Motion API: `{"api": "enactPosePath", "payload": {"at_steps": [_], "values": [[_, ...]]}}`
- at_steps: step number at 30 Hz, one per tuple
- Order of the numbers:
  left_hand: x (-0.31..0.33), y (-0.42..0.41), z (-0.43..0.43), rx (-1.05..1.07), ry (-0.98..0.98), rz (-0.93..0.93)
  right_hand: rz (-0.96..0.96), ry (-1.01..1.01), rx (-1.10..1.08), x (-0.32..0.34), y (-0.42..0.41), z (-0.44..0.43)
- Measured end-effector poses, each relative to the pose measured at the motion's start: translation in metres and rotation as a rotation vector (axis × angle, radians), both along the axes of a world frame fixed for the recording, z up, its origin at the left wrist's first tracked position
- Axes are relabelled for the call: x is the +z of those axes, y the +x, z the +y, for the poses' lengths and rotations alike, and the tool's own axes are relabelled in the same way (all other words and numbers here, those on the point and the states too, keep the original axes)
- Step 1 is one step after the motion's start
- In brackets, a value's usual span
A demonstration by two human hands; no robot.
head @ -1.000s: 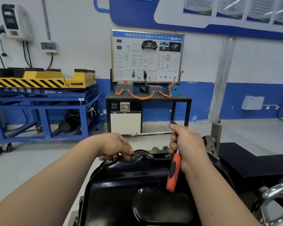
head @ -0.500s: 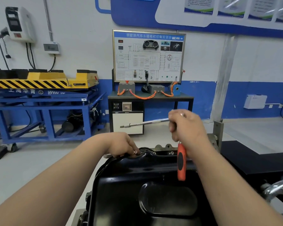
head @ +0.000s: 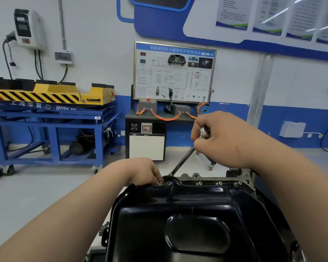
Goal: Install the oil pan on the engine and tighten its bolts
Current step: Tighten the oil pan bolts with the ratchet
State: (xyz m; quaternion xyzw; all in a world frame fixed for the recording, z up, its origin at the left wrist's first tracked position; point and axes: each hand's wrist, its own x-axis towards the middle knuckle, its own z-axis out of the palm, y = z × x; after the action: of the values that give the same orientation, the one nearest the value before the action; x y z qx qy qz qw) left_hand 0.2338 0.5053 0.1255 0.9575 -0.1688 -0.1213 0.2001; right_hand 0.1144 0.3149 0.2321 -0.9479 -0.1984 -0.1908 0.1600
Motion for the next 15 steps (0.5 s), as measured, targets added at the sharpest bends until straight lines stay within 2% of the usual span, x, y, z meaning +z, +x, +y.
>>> {"api": "enactPosePath", "payload": {"at_steps": [8, 15], "values": [[0.0, -0.002, 0.002, -0.019, 0.013, -0.042, 0.001, 0.048, 0.008, -0.01, 0.004, 0.003], [0.002, -0.006, 0.001, -0.027, 0.001, -0.031, -0.003, 0.013, -0.039, -0.021, 0.005, 0.005]]}}
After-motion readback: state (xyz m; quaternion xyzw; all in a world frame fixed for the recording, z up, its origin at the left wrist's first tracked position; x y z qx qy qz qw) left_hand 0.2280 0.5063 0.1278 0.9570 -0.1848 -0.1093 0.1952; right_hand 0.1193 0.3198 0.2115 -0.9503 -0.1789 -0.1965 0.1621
